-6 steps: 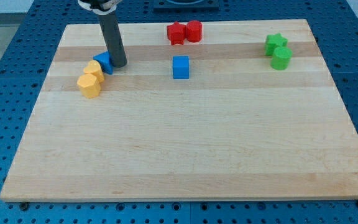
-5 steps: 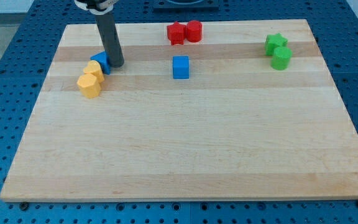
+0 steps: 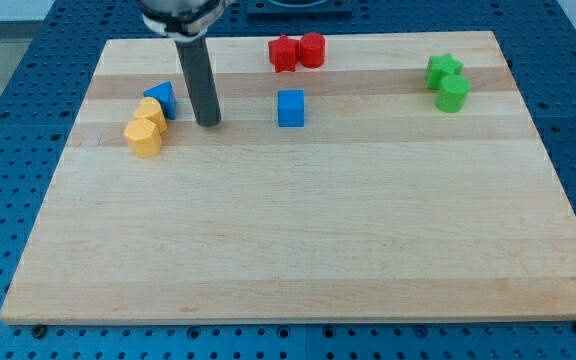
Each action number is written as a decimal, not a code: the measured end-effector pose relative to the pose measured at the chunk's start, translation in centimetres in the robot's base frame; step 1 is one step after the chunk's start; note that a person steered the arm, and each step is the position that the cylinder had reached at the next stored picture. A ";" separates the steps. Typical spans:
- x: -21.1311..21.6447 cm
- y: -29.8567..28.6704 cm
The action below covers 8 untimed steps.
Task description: Push the blue cube towards the top left
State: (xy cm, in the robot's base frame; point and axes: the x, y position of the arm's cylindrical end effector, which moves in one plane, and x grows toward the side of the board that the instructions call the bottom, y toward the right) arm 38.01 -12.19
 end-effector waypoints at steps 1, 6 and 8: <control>3.3 1.8; -1.9 13.7; -2.2 12.8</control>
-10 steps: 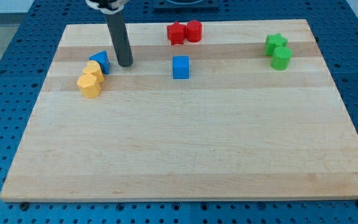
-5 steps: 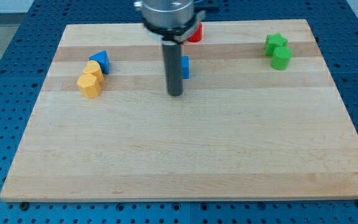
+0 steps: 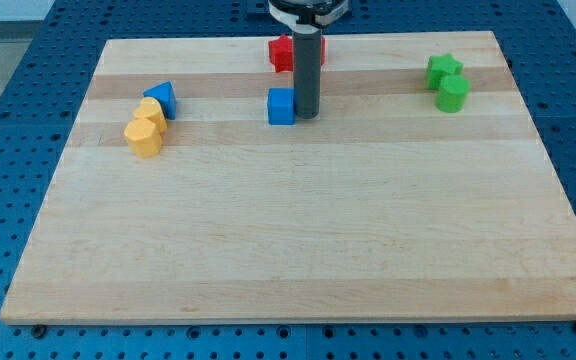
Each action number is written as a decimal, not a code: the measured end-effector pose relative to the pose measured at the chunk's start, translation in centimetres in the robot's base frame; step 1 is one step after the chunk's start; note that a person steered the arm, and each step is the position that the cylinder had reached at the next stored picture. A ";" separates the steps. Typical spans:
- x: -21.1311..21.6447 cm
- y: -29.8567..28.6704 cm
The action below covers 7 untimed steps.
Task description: Push the blue cube towards the top left
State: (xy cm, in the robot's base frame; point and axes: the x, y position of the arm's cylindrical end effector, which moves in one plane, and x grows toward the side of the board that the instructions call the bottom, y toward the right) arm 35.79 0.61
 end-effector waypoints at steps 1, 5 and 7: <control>1.8 -0.6; -0.8 -5.0; -4.2 -5.7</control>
